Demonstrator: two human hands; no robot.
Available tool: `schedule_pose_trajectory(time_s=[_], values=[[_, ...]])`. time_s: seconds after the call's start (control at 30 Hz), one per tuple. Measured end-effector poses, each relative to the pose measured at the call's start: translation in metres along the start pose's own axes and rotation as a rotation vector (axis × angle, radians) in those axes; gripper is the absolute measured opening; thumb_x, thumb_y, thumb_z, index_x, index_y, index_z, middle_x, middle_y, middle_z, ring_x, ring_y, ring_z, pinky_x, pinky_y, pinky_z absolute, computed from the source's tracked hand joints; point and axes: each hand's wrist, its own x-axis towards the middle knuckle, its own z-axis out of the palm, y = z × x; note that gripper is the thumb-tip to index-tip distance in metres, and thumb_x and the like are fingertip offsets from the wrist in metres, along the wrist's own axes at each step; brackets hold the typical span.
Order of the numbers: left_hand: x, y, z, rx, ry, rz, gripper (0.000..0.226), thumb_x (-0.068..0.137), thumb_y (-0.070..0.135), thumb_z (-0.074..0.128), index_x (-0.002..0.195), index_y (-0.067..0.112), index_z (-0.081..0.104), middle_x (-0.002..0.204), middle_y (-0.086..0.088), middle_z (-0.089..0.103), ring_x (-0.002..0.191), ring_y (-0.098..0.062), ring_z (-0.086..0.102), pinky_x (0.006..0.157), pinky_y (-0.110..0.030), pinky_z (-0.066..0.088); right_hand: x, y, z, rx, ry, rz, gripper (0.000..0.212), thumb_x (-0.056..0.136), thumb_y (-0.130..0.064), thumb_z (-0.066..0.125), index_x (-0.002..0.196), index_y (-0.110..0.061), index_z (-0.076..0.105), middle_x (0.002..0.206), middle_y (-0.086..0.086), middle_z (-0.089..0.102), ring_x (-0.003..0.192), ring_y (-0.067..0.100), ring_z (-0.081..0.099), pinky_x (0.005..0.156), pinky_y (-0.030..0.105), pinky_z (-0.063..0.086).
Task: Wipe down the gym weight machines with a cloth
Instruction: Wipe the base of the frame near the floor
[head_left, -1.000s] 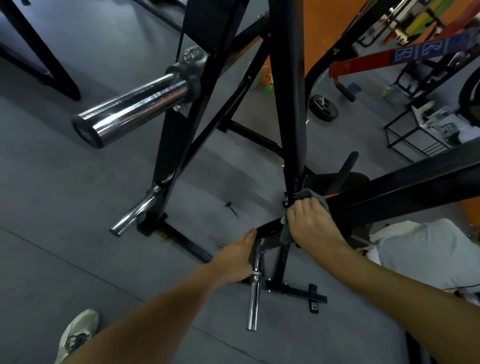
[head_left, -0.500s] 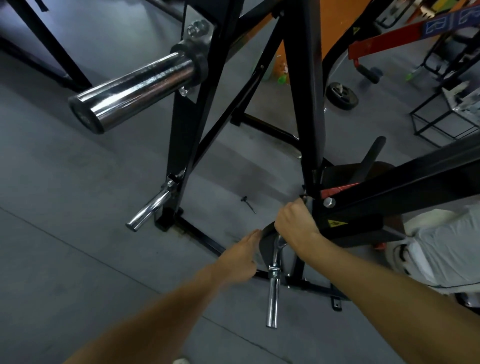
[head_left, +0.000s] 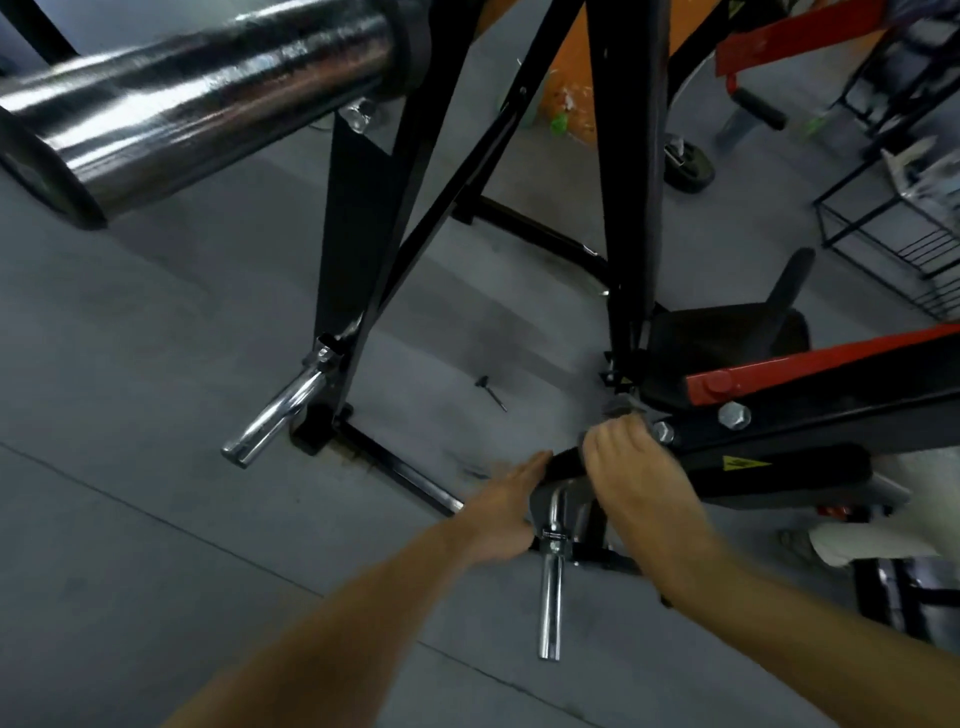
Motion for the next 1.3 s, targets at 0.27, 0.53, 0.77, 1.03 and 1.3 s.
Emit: schedule_pose_trajectory(time_s=[0.27, 0.53, 0.77, 1.03, 1.3], values=[[0.029, -0.006, 0.01, -0.168, 0.102, 0.14, 0.07, 0.072, 0.02, 0.053, 0.141, 0.01, 0.047, 0.134, -0.008, 0.054, 0.122, -0.021, 0.056, 0.106, -0.033, 0.044, 0.019, -0.008, 0.0, -0.165, -0.001, 0.182, 0.023, 0.091, -0.003, 0.038, 0.092, -0.007, 0.06, 0.081, 0.012, 0.053, 0.08, 0.027, 0.054, 0.087, 0.04, 0.041], [0.039, -0.025, -0.004, -0.171, 0.061, 0.271, 0.066, 0.07, 0.052, 0.047, 0.125, 0.015, 0.055, 0.123, -0.009, 0.063, 0.114, -0.023, 0.062, 0.098, -0.044, 0.051, 0.047, -0.044, 0.01, -0.145, -0.02, 0.208, 0.049, 0.087, 0.007, 0.019, 0.074, -0.015, 0.06, 0.066, 0.005, 0.052, 0.065, 0.021, 0.052, 0.069, 0.035, 0.039], [0.053, -0.057, 0.028, -0.335, 0.197, 0.433, 0.07, 0.064, 0.043, 0.04, 0.125, 0.012, 0.054, 0.125, -0.01, 0.059, 0.125, -0.021, 0.055, 0.113, -0.042, 0.043, 0.052, -0.073, 0.039, -0.222, 0.147, 0.274, 0.029, 0.096, 0.001, 0.032, 0.083, -0.015, 0.052, 0.074, 0.008, 0.051, 0.072, 0.027, 0.052, 0.079, 0.039, 0.044], [0.074, -0.082, 0.044, -0.301, 0.247, 0.657, 0.057, 0.071, 0.008, 0.037, 0.126, 0.01, 0.054, 0.127, -0.007, 0.052, 0.125, -0.021, 0.052, 0.11, -0.036, 0.044, 0.042, -0.086, 0.07, -0.22, 0.558, 0.36, 0.025, 0.103, -0.015, 0.036, 0.096, -0.009, 0.06, 0.095, 0.011, 0.06, 0.094, 0.032, 0.059, 0.103, 0.04, 0.04], [0.08, -0.094, 0.037, -0.236, 0.213, 0.775, 0.05, 0.084, 0.011, 0.051, 0.133, 0.021, 0.054, 0.128, -0.005, 0.059, 0.121, -0.014, 0.058, 0.106, -0.043, 0.05, 0.03, -0.151, 0.118, 0.121, 0.531, 0.752, 0.096, 0.089, -0.069, 0.037, 0.159, -0.008, 0.013, 0.154, 0.02, 0.031, 0.136, 0.037, 0.033, 0.117, 0.045, 0.028]])
